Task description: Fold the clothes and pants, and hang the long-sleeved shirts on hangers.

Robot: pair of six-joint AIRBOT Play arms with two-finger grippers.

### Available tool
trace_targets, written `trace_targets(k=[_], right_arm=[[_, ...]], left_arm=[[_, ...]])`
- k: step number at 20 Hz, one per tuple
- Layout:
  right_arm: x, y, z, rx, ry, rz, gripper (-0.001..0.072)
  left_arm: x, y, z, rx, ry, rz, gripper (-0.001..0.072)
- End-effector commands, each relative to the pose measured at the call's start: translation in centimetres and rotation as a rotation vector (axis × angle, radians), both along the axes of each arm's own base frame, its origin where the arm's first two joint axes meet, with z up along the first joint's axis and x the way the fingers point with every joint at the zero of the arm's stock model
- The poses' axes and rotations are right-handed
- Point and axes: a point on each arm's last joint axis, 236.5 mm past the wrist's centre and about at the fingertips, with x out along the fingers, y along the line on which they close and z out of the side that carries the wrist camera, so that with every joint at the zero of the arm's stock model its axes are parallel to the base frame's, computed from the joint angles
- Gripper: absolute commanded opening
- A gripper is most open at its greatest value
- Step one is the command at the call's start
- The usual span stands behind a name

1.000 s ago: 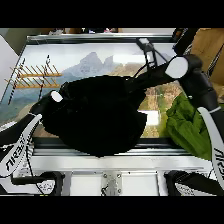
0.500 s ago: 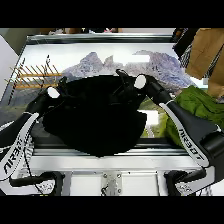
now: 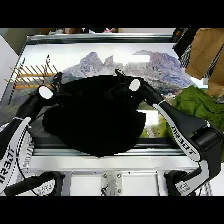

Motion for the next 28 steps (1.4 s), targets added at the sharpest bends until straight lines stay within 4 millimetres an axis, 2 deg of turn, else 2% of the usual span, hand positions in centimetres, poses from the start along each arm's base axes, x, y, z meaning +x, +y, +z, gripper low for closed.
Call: trace_targets(k=[1, 3, 4, 5, 6, 7, 8, 9, 11, 15, 17, 18, 19, 20, 22, 24, 26, 28], right_arm=[[3.2, -2.1, 5.7, 0.01, -0.217, 0.031, 0.0012], [5.1, -6.2, 14.5, -0.022, -0.416, 0.007, 0.0011], [4.9, -8.5, 18.6, -0.066, -0.502, 0.005, 0.0011], [4.0, -11.3, 22.3, -0.142, -0.574, -0.012, 0.0011], [3.0, -14.4, 24.6, -0.239, -0.614, -0.058, 0.0011], [1.7, -17.6, 25.8, -0.343, -0.62, -0.117, 0.0011], [-0.2, -20.3, 26.1, -0.424, -0.585, -0.168, 0.0011], [-2.2, -21.9, 25.4, -0.462, -0.535, -0.192, 0.0011], [-6.1, -23.1, 21.8, -0.483, -0.426, -0.197, 0.0011], [-12.9, -25.1, 9.6, -0.524, -0.174, -0.224, 0.0013], [-14.6, -25.7, 5.8, -0.537, -0.137, -0.215, 0.0034], [-14.9, -25.8, 5.2, -0.54, -0.134, -0.213, 0.0159], [-14.6, -25.7, 5.6, -0.538, -0.151, -0.211, 0.046], [-14.1, -25.5, 6.5, -0.533, -0.188, -0.202, 0.0693], [-12.8, -25.1, 9.4, -0.518, -0.276, -0.191, 0.0646], [-11.9, -24.4, 12.0, -0.481, -0.339, -0.2, 0.0644], [-11.6, -23.0, 12.5, -0.462, -0.372, -0.174, 0.0631], [-11.2, -20.4, 11.3, -0.444, -0.357, -0.134, 0.063]], left_arm=[[0.6, 0.8, 6.9, 0.006, -0.158, -0.028, 0.0011], [1.2, 1.4, 15.5, -0.005, -0.339, -0.022, 0.0011], [0.9, 1.1, 20.2, -0.005, -0.449, -0.036, 0.0011], [0.2, 0.5, 24.0, 0.006, -0.545, -0.069, 0.001], [-1.0, -0.5, 26.9, 0.006, -0.615, -0.106, 0.0011], [-2.2, -1.7, 28.6, -0.005, -0.65, -0.139, 0.0011], [-3.2, -2.8, 29.1, -0.016, -0.661, -0.17, 0.0011], [-4.2, -4.3, 28.7, -0.028, -0.653, -0.211, 0.0011], [-5.5, -7.0, 25.4, -0.044, -0.586, -0.281, 0.0011], [-8.0, -11.6, 13.5, -0.03, -0.314, -0.414, 0.0011], [-9.2, -12.9, 8.0, -0.012, -0.192, -0.455, 0.0011], [-9.6, -13.3, 6.0, -0.001, -0.143, -0.469, 0.0011], [-9.9, -13.5, 4.7, 0.006, -0.106, -0.482, 0.0011], [-10.0, -13.6, 4.1, 0.01, -0.086, -0.489, 0.0011], [-9.6, -13.5, 4.2, 0.014, -0.076, -0.493, 0.0011], [-8.9, -13.1, 4.8, 0.011, -0.092, -0.473, 0.0011], [-8.7, -12.6, 5.0, 0.01, -0.095, -0.46, 0.0011], [-8.3, -12.1, 5.0, 0.01, -0.092, -0.446, 0.0011]])
